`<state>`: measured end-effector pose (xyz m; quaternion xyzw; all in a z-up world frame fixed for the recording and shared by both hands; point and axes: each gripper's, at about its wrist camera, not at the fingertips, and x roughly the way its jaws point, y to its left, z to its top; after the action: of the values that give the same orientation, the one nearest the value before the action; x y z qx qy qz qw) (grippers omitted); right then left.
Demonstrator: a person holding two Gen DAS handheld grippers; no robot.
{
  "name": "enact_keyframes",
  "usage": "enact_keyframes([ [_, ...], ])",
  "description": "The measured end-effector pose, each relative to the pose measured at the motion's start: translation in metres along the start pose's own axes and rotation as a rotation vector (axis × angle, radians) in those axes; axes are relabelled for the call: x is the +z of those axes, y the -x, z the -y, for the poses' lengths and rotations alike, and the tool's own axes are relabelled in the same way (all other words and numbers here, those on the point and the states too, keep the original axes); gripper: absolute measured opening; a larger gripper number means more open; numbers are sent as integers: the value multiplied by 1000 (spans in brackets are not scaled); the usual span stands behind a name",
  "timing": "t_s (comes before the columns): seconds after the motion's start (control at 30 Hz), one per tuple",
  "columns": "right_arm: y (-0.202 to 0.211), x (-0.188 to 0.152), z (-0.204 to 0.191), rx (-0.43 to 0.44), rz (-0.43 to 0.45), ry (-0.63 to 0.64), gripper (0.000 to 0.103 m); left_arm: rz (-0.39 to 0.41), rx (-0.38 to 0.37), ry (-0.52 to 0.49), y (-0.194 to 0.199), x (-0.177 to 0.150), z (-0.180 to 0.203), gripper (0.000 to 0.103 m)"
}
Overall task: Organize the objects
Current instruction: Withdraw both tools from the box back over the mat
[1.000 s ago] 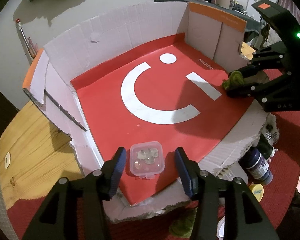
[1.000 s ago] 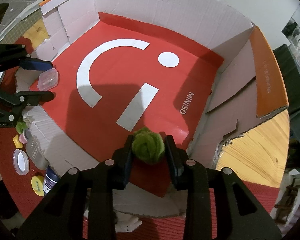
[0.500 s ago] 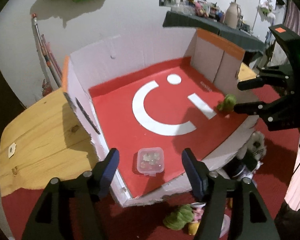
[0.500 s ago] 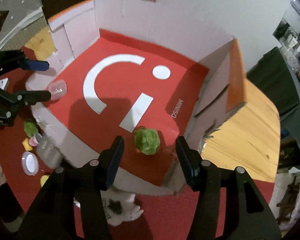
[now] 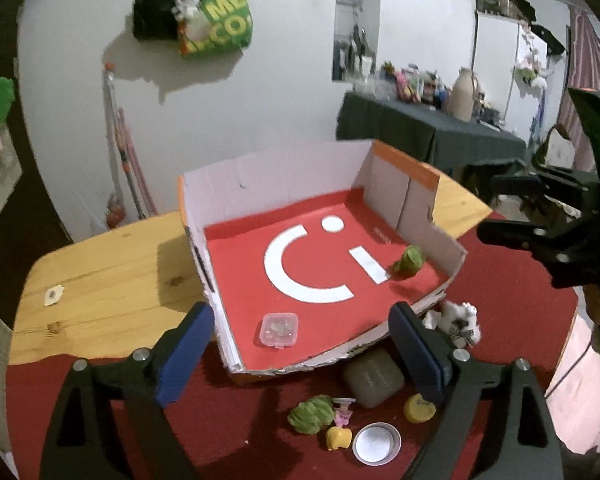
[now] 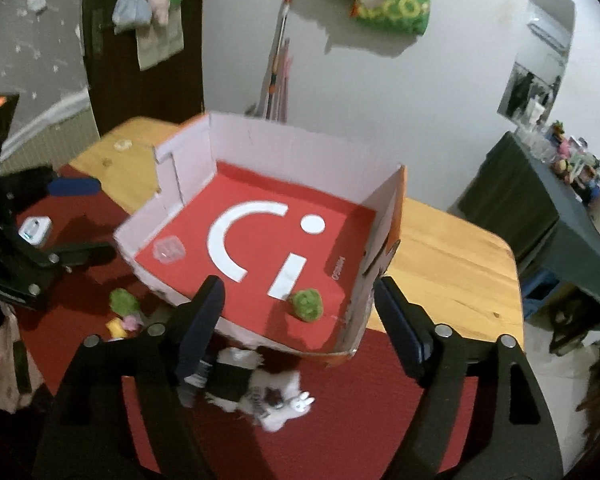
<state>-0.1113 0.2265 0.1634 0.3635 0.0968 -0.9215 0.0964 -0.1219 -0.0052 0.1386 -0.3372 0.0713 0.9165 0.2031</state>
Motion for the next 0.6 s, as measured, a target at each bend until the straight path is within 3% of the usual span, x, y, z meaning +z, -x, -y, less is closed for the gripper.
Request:
enact_keyframes([
  [0.33,47,-31,-9,-45,133,-94,91,156,85,86,40,-30,3,100],
  [0.6,45,-76,-21,-94,177,-185,92,161,72,209,44,-70,6,103],
])
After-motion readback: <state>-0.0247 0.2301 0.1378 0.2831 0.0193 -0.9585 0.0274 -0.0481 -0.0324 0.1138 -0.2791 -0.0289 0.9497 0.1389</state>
